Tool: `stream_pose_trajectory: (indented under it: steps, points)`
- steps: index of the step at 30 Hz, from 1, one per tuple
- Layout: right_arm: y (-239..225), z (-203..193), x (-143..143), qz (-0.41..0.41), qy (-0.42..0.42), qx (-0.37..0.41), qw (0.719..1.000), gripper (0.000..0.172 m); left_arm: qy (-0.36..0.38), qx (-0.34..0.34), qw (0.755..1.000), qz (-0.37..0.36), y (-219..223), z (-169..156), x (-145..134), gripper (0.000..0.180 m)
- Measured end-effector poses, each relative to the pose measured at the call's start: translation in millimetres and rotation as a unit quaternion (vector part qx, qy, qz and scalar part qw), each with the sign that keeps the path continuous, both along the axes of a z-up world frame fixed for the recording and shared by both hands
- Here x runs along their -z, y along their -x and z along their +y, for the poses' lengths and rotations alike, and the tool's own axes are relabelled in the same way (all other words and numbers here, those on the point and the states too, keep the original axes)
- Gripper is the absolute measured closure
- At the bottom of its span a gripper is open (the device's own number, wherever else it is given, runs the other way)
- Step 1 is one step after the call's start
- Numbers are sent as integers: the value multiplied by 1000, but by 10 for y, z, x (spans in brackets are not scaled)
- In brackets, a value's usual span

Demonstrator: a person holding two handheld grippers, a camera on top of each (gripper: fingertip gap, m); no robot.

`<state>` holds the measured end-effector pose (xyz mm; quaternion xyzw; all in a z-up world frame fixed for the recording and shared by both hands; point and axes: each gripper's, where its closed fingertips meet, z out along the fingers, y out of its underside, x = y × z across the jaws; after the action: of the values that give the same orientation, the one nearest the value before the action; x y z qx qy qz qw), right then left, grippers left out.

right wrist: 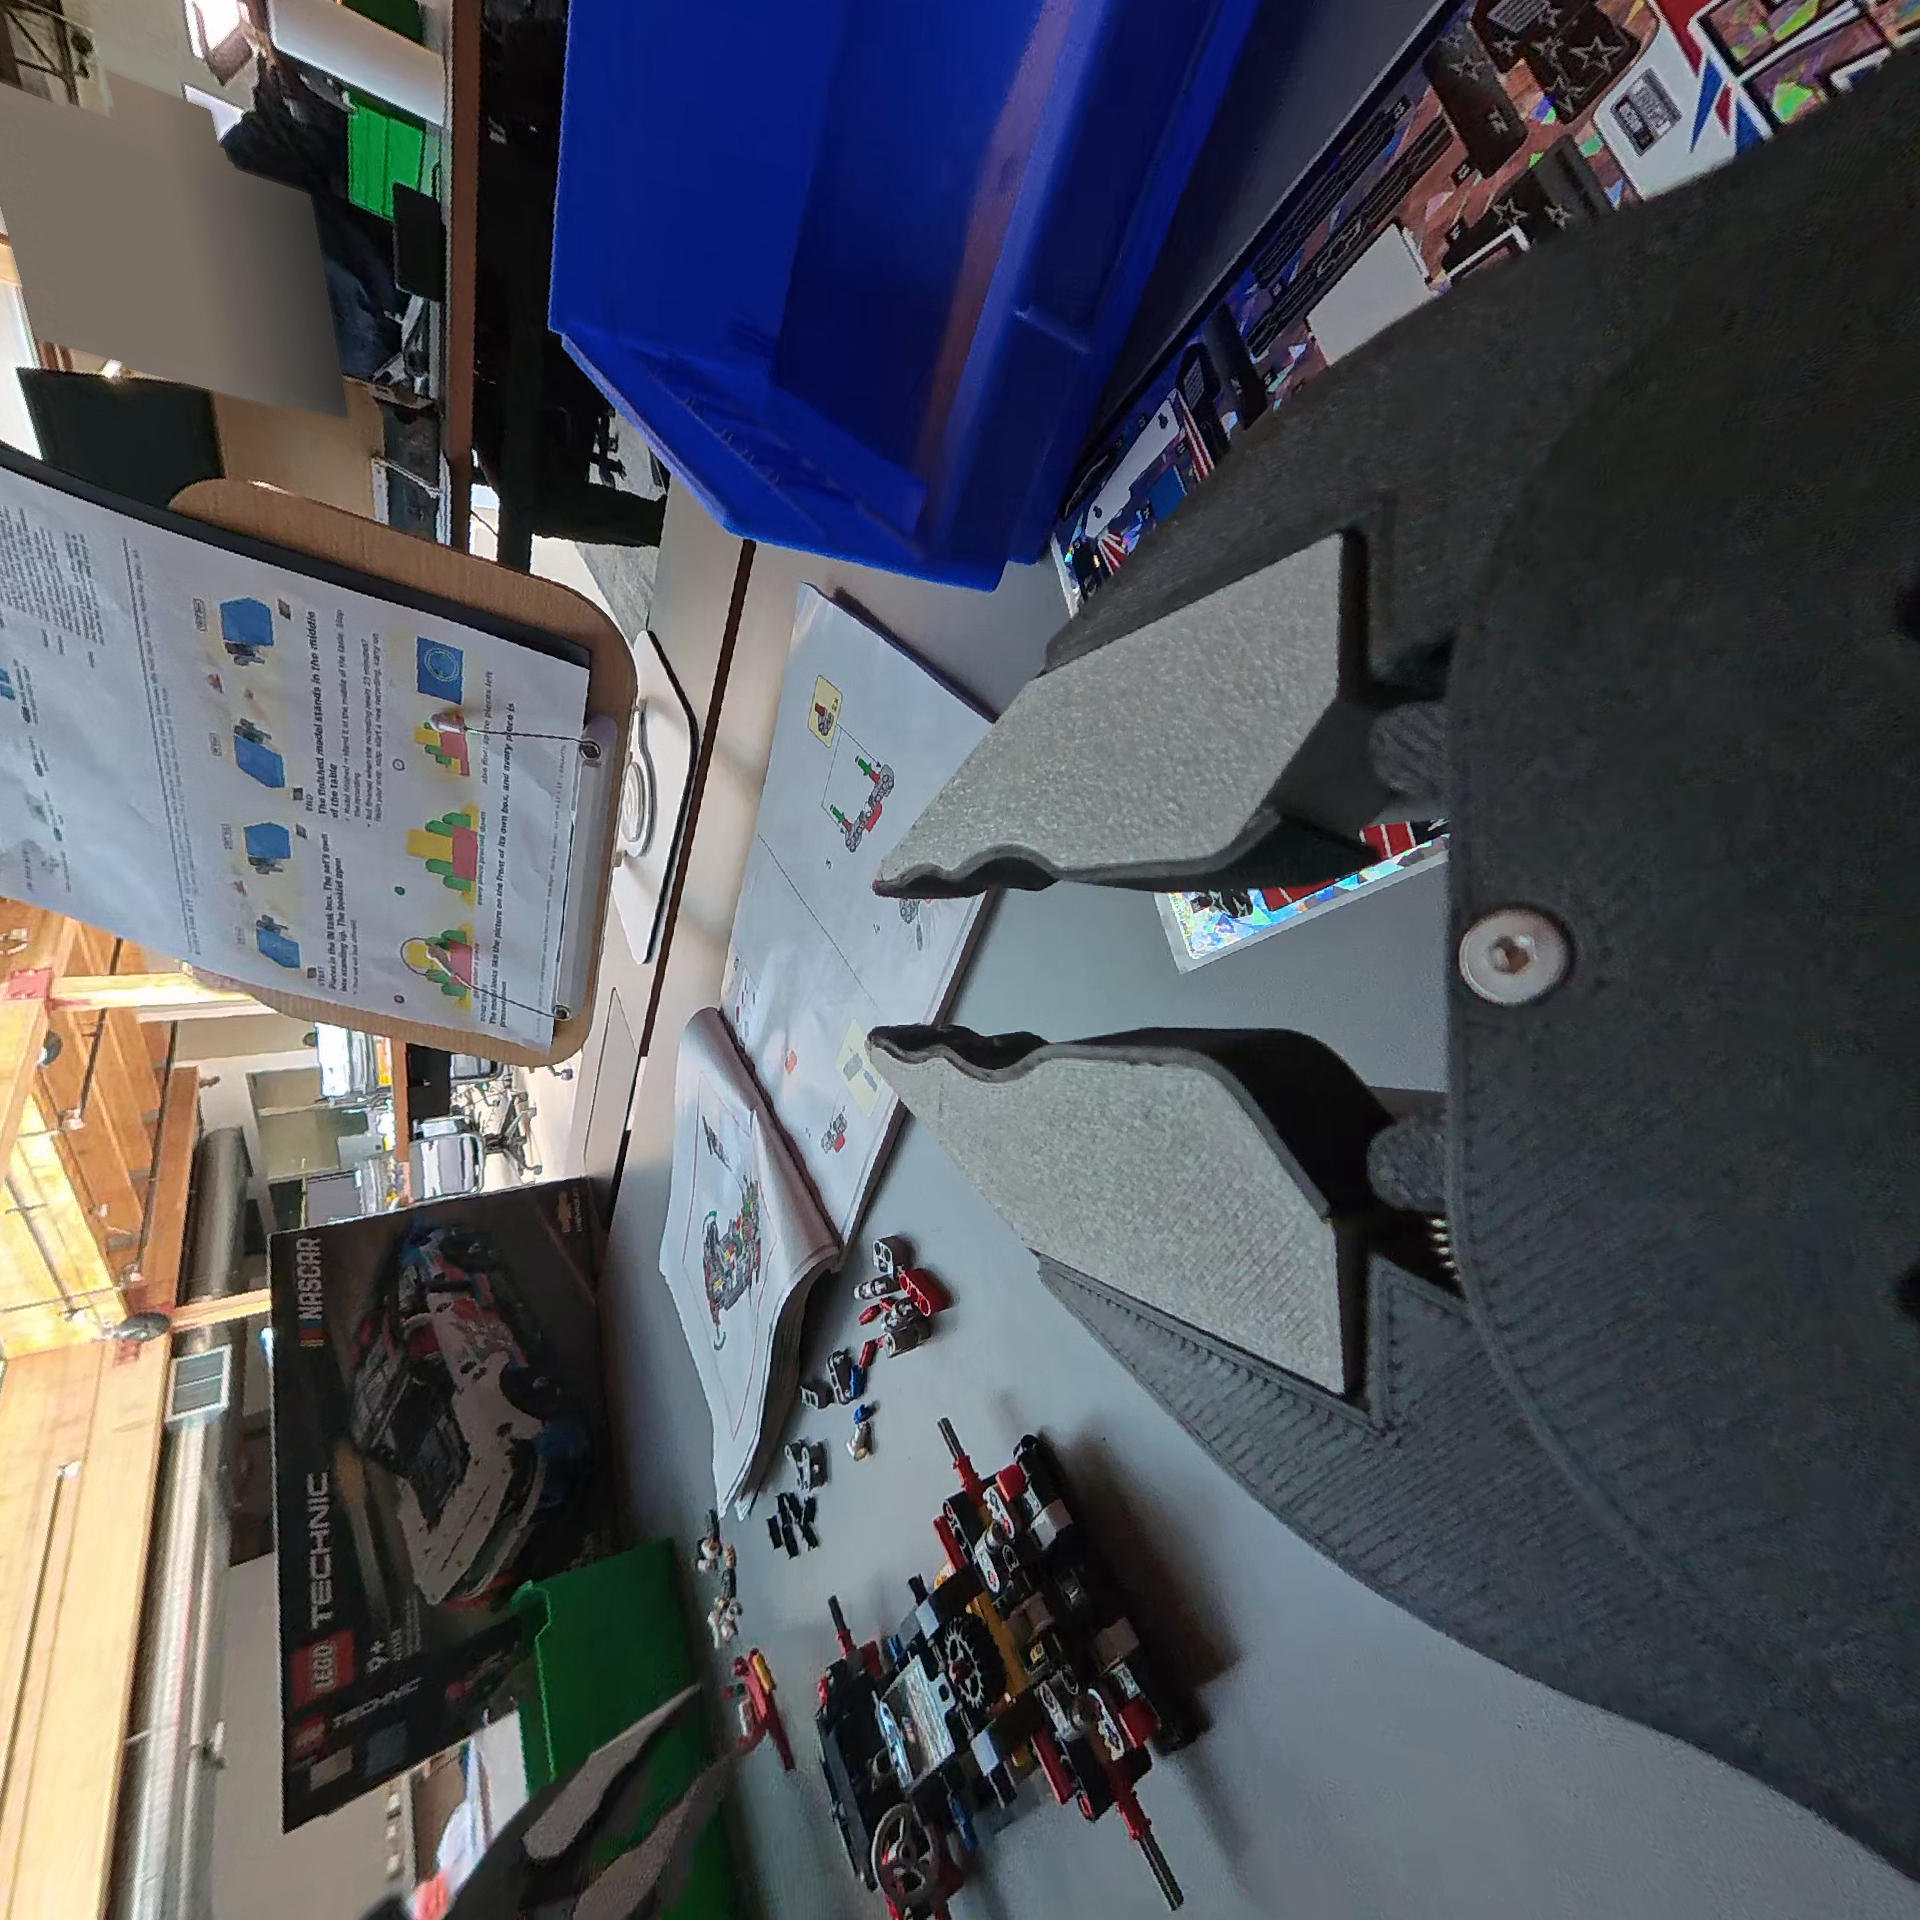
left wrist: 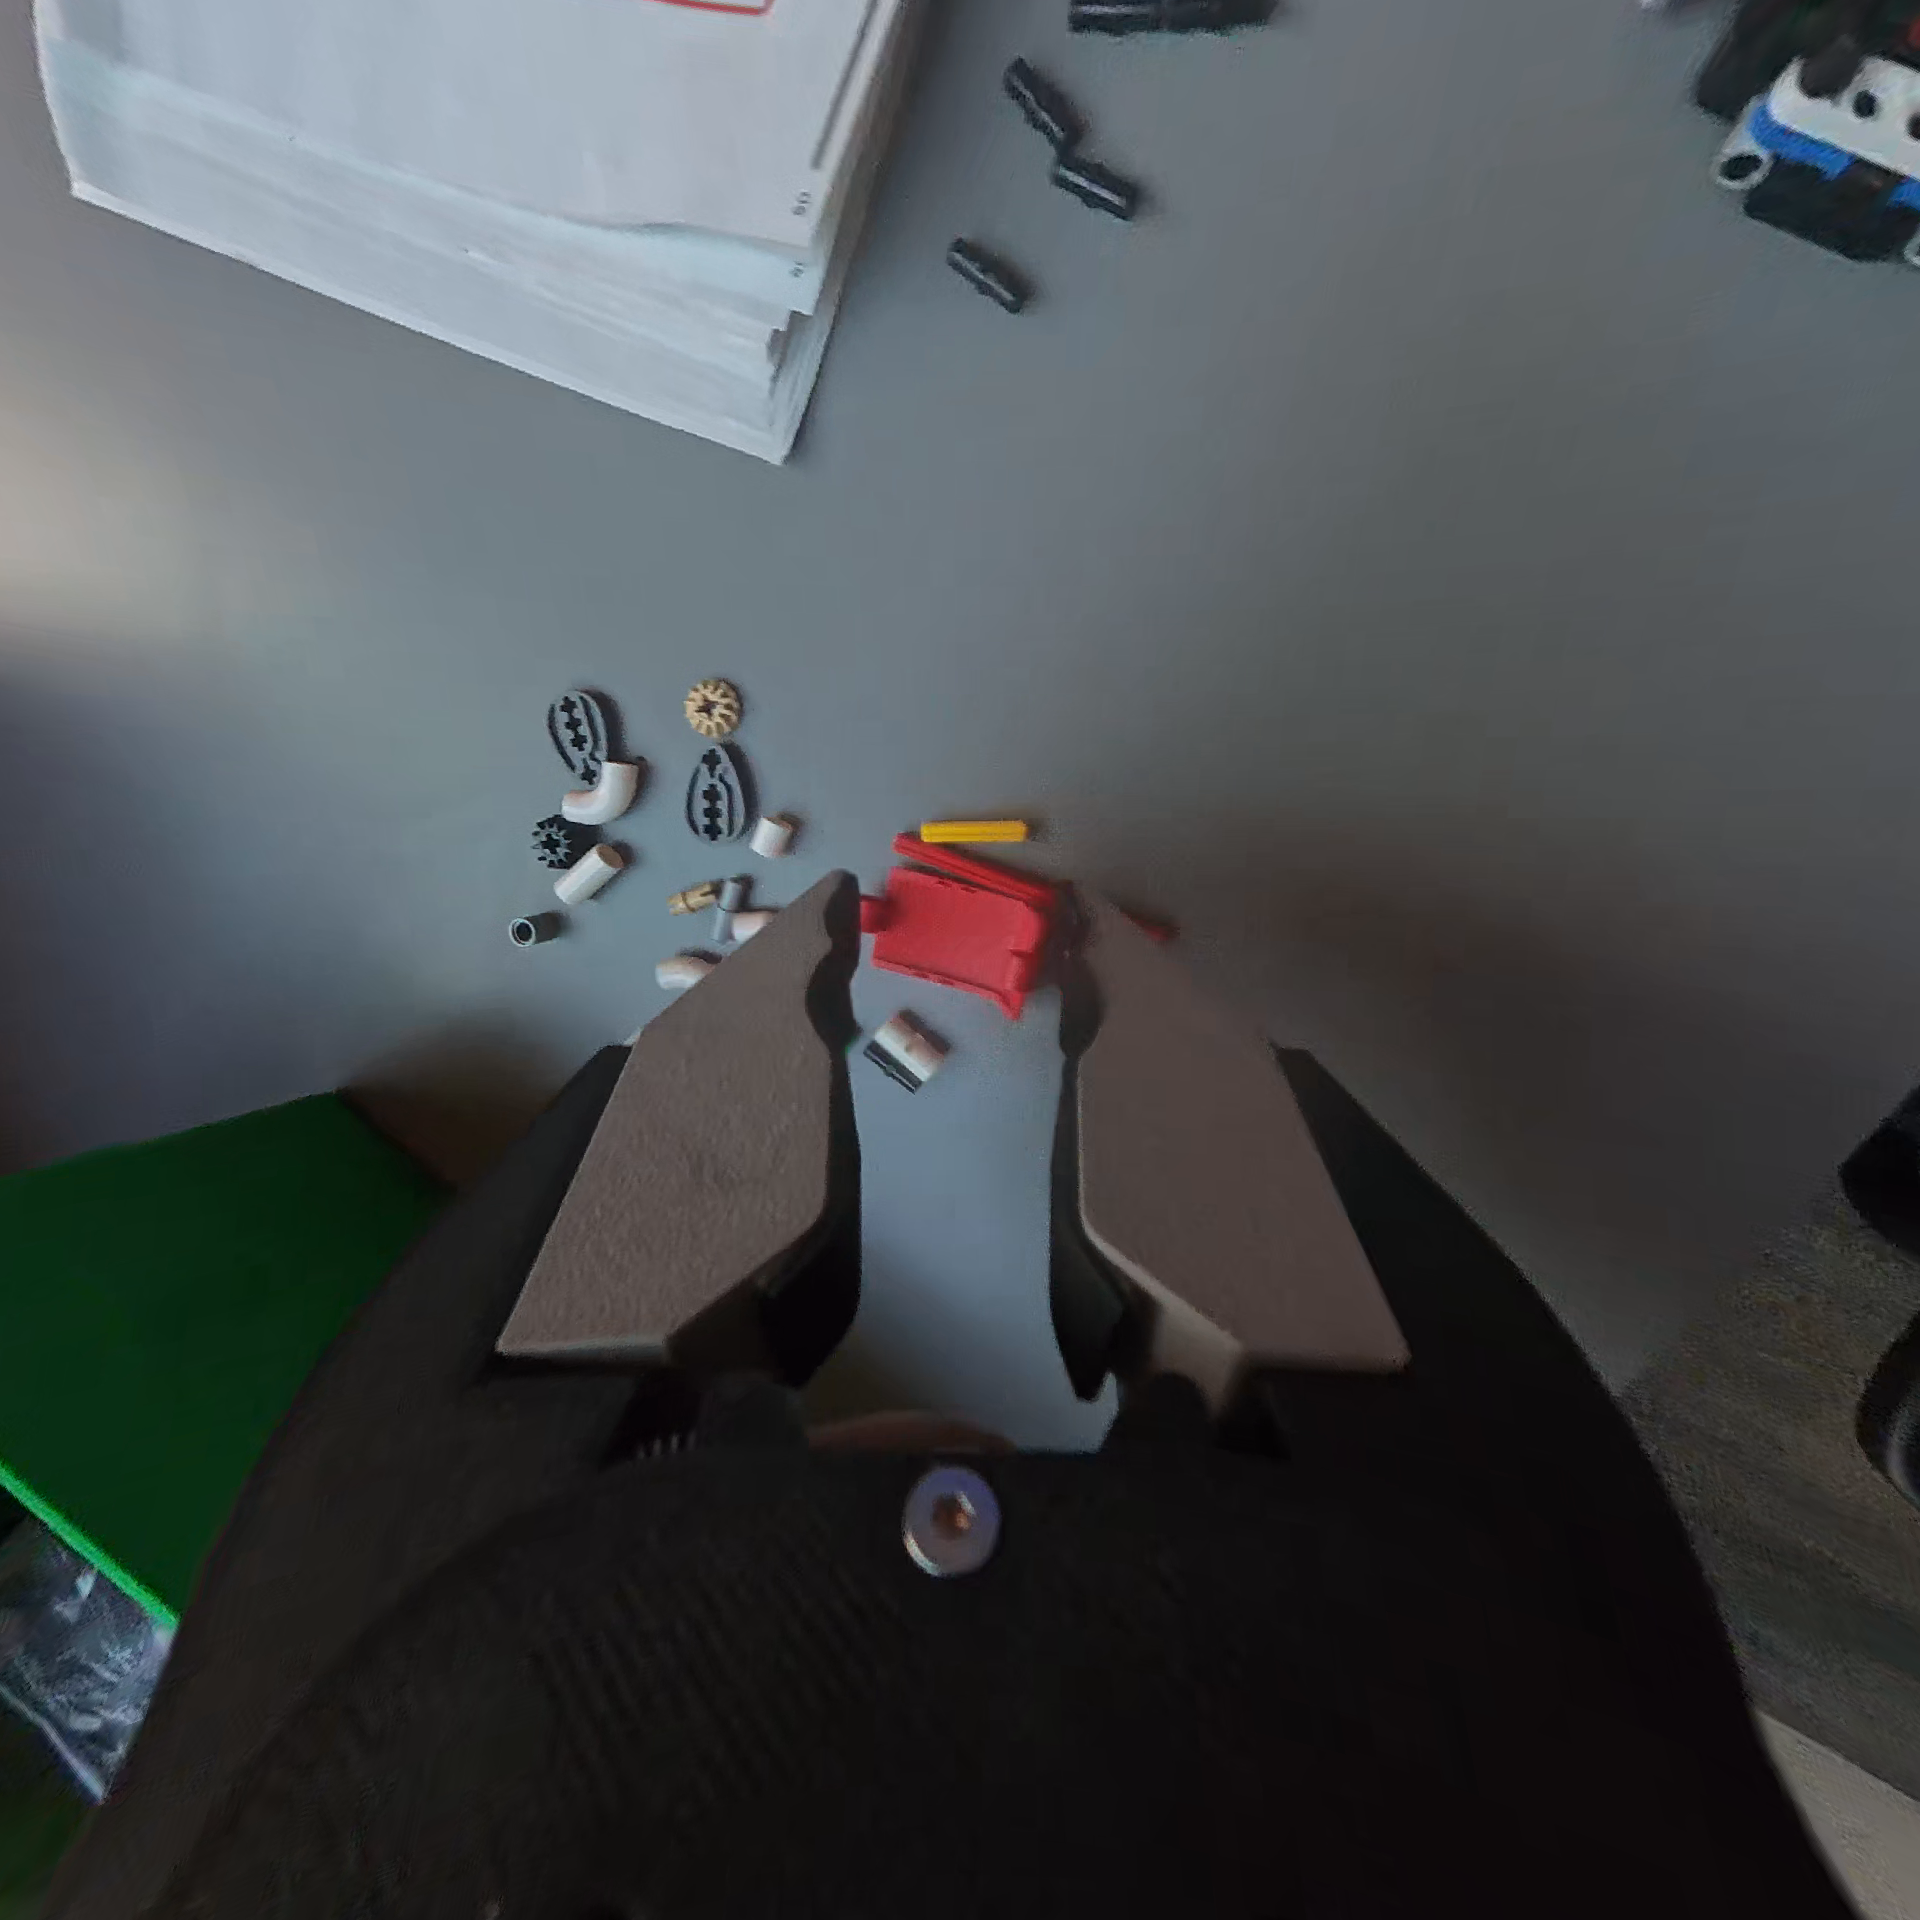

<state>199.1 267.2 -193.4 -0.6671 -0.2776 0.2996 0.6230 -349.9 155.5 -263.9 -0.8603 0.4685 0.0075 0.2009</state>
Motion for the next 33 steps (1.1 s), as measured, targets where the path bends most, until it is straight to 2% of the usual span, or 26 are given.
stream_pose_trajectory:
  steps: [3, 8, 13, 19, 23, 26, 29, 33]
  points:
    - [17, -5, -1, -1, 0, -4, 1000, 150, 8, 18, 999, 33, -11, -154, 113, 140]
    - [42, -20, 8, -5, -1, -9, 1000, 150, 8, 10, 1000, 24, -15, -112, 224, 164]
    - [26, -25, -9, 2, -1, -8, 1000, 150, 9, -10, 1000, 24, 92, 18, 260, 165]
    - [29, -33, -17, 2, -2, -9, 1000, 150, -25, -28, 999, -24, 61, 162, 39, 156]
    - [35, -37, -25, 3, -3, -11, 1000, 150, -60, -46, 997, -35, -50, 354, -96, 157]
    - [29, -41, -27, 2, -5, -9, 1000, 151, -83, -69, 994, -23, -206, 512, -124, 165]
    - [17, -42, -40, 6, -5, -8, 1000, 150, -59, -47, 995, -61, -636, 530, -63, 164]
    - [11, -51, -56, 12, -5, -10, 1000, 150, -50, -35, 997, -52, -930, 612, 0, 164]
